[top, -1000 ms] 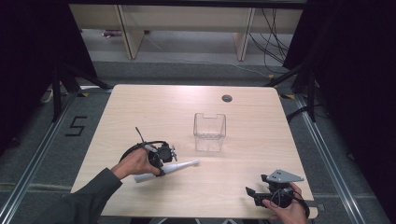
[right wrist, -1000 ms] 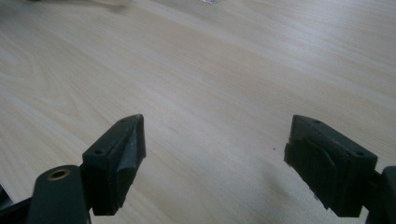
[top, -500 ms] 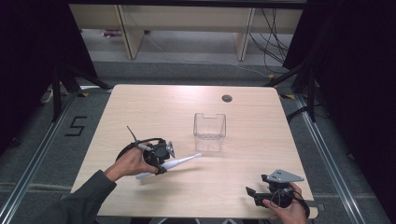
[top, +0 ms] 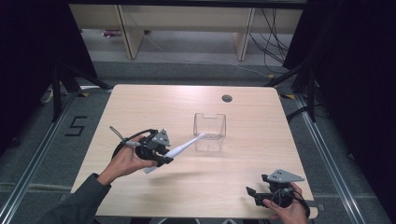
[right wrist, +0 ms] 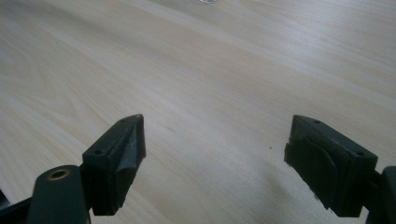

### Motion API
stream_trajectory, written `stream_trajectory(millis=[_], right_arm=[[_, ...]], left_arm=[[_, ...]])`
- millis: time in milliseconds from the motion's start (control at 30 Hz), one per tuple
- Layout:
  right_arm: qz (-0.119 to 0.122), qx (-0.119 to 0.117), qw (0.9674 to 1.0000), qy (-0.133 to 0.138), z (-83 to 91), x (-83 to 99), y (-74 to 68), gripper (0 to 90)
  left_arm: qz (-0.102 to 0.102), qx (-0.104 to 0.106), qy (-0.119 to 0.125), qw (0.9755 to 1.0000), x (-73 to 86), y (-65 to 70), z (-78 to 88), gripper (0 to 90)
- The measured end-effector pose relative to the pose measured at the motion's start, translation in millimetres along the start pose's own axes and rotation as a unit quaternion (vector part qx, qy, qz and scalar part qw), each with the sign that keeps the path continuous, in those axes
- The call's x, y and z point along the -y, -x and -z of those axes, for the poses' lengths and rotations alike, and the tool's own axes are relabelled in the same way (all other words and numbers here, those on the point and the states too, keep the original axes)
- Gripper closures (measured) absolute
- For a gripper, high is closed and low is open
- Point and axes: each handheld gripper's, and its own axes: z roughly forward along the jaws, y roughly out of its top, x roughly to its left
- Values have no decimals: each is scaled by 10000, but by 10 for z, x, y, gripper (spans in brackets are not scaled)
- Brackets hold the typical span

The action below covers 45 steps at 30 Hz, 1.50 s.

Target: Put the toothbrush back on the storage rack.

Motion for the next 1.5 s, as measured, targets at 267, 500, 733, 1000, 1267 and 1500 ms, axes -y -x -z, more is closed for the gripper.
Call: stream_trajectory(millis=[267,500,733,1000,1267,1500], right_arm=[[101,83,9999,22,5,-1,9,199],[106,83,9999,48,4,0,12,198],[122,132,9998,38,10,0,15,197],[110,111,9999,16,4,2,13,196],[108,99,9999,-1,6,1,9,196],[103,79,9999,5,3,1,7,196]], left_arm=[[256,-149,600,9978,-73,-94,136,660],[420,-208,886,9950,-146,-181,165,660],[604,-275,1205,9905,-195,-262,207,660],[747,-353,1549,9845,-300,-309,224,660],[737,-320,1750,9813,-450,-337,252,660],[747,-350,1860,9791,-542,-373,242,660]])
